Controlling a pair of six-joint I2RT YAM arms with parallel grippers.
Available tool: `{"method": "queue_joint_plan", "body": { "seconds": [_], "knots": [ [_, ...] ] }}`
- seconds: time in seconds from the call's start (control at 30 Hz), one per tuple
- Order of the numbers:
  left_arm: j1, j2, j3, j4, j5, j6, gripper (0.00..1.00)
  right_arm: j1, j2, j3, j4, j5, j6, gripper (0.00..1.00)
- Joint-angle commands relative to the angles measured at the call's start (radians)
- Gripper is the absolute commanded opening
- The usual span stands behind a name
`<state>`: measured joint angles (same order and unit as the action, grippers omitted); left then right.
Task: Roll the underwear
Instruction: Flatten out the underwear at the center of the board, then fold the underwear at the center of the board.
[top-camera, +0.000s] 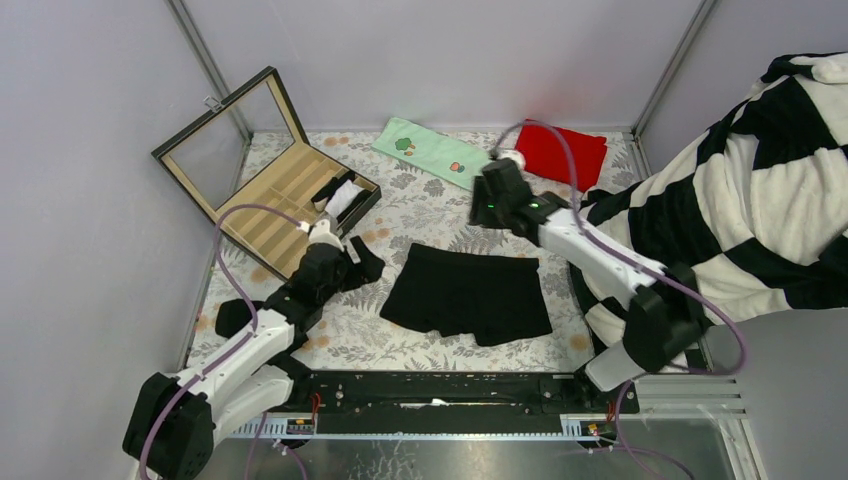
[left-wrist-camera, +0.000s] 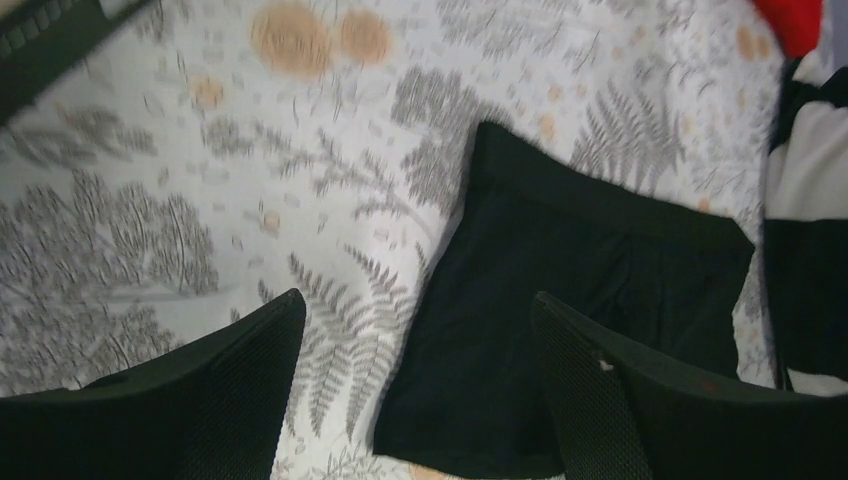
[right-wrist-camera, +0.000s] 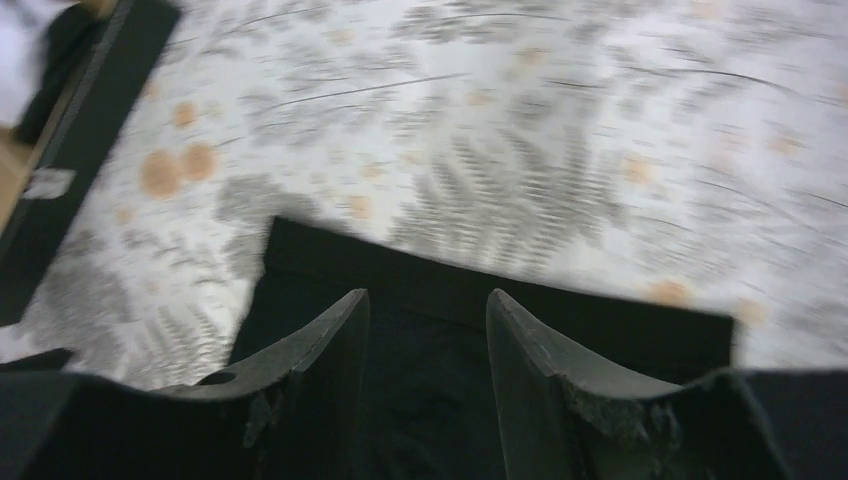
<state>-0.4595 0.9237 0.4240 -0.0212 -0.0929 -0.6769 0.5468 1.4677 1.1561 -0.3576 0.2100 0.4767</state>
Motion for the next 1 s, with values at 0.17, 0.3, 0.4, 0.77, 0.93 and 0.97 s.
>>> {"method": "queue_joint_plan", "body": {
  "seconds": [0.17, 0.3, 0.4, 0.77, 0.93, 0.97],
  "knots": [
    [-0.109, -0.013, -0.104, -0.026, 0.035, -0.121, 0.84, 0.233, 0.515, 0.490, -0.170, -0.080, 0.083, 0.55],
    [-0.141, 0.013, -0.108, -0.052, 0.022, -0.127, 0.82, 0.286, 0.659, 0.645, -0.251, -0.046, 0.074, 0.57],
    [-0.151, 0.018, -0.113, -0.068, 0.014, -0.124, 0.81, 0.300, 0.724, 0.705, -0.293, -0.018, 0.074, 0.58],
    [-0.181, 0.081, -0.134, -0.064, 0.011, -0.124, 0.79, 0.308, 0.830, 0.754, -0.333, 0.004, 0.045, 0.57],
    [-0.205, 0.108, -0.141, -0.053, 0.000, -0.133, 0.74, 0.312, 0.869, 0.790, -0.348, 0.009, 0.027, 0.55],
    [-0.209, 0.114, -0.143, -0.050, -0.003, -0.134, 0.73, 0.311, 0.875, 0.796, -0.349, 0.010, 0.023, 0.54]
  ]
}}
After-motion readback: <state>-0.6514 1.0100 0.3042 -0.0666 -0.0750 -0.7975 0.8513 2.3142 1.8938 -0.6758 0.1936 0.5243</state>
